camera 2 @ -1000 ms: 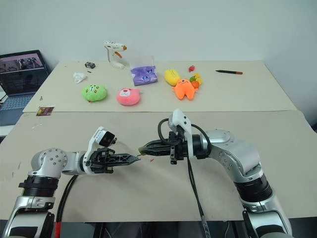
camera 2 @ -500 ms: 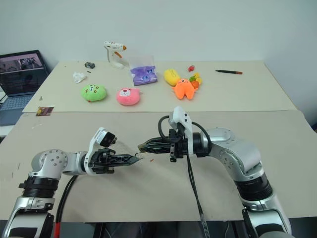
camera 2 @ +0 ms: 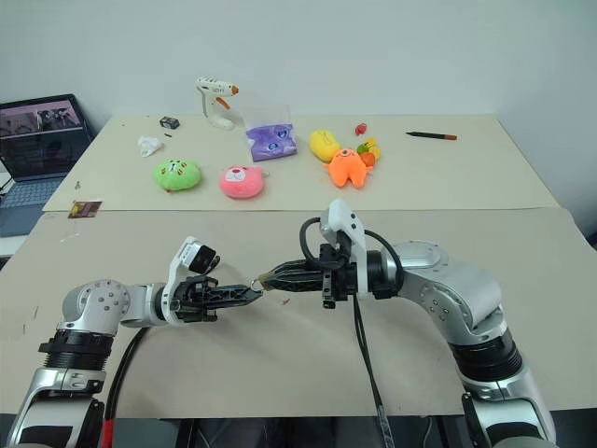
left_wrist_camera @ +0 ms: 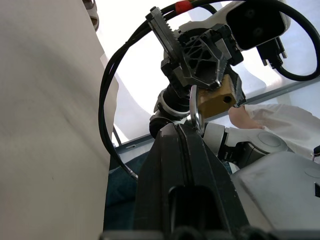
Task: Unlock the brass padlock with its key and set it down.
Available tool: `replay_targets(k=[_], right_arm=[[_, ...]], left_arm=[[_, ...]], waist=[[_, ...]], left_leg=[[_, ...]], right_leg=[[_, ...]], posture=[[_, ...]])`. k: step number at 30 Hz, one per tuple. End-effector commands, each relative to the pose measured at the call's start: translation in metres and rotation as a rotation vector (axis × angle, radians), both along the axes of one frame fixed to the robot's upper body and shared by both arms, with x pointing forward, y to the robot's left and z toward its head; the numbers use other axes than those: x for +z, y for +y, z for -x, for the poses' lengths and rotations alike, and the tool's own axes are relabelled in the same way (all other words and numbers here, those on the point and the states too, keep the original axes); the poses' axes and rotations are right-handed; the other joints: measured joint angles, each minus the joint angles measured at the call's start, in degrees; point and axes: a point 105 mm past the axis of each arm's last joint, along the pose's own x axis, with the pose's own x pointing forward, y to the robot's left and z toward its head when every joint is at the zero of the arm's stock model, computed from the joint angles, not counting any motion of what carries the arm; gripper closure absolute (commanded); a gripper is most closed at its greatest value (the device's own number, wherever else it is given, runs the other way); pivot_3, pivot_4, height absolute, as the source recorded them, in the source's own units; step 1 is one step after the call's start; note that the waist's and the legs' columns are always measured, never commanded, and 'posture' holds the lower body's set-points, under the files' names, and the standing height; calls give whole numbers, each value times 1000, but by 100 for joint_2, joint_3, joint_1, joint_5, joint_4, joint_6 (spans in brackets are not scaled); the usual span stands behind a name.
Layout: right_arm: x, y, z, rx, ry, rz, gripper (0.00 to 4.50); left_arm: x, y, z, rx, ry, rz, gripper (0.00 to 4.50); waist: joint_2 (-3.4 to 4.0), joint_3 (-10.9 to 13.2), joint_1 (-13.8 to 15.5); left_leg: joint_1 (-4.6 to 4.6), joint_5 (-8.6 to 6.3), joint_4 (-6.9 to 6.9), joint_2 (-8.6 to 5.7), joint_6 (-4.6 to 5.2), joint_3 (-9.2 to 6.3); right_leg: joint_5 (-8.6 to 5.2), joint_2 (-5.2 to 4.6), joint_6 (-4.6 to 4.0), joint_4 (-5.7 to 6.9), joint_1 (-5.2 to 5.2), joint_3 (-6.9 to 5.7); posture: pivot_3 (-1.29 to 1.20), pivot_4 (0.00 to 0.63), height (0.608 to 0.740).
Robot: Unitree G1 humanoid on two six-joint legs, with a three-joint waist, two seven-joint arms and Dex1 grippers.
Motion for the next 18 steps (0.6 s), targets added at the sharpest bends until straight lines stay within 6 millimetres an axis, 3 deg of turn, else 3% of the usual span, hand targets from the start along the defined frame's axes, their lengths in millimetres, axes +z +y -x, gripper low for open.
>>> replay_targets(k=[1, 10, 13, 18], right_arm=[[15, -13, -9, -35, -79, -15, 4246], [32, -41, -34, -126, -152, 19, 4246], [35, -43, -35, -131, -158, 20, 4246], [32, -34, -24, -88, -129, 3, 4246]], left_arm=[[-3, 4, 3, 3, -24, -24, 4473], [-9, 10, 2, 41, -79, -55, 4473], [-6, 13, -3, 75, -91, -48, 3751], [9, 15, -14, 121, -109, 2, 1880]], waist=[[0, 0, 0], [0, 0, 0], [0, 0, 0], [0, 0, 8]], left_leg=[[0, 0, 0, 0, 0, 0], [-1, 0, -4, 2, 0, 1], [-3, -1, -4, 2, 1, 1], [-5, 0, -4, 3, 1, 0]], right_leg=[[0, 0, 0, 0, 0, 0], [0, 0, 0, -7, 1, 0], [0, 0, 0, -9, 1, 0], [0, 0, 0, -13, 0, -1]], posture=[[0, 150, 740], [0, 150, 740], [0, 150, 740], [0, 150, 740]])
